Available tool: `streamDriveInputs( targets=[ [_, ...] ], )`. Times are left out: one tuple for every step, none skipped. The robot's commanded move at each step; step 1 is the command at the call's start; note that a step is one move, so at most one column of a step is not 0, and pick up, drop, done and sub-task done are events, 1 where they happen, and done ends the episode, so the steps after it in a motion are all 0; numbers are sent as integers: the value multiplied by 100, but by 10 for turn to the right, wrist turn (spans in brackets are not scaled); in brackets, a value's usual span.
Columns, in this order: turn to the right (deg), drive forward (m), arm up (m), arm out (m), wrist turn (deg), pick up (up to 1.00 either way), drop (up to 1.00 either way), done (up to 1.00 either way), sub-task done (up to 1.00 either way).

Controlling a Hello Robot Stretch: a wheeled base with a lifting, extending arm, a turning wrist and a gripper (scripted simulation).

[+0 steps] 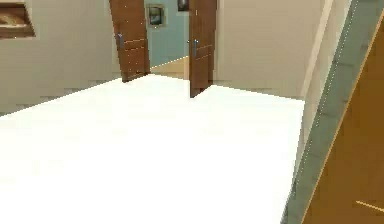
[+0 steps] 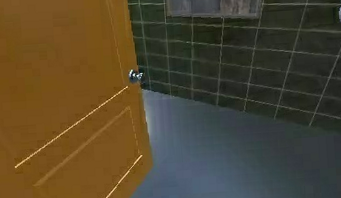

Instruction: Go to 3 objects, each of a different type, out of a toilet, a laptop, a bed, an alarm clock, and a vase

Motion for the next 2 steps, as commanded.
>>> streamDriveInputs(
  targets=[
    [-450, 0, 0, 0, 0, 0, 0, 0, 0],
    [-390, 0, 0, 0, 0, 0, 0, 0, 0]
  ],
)
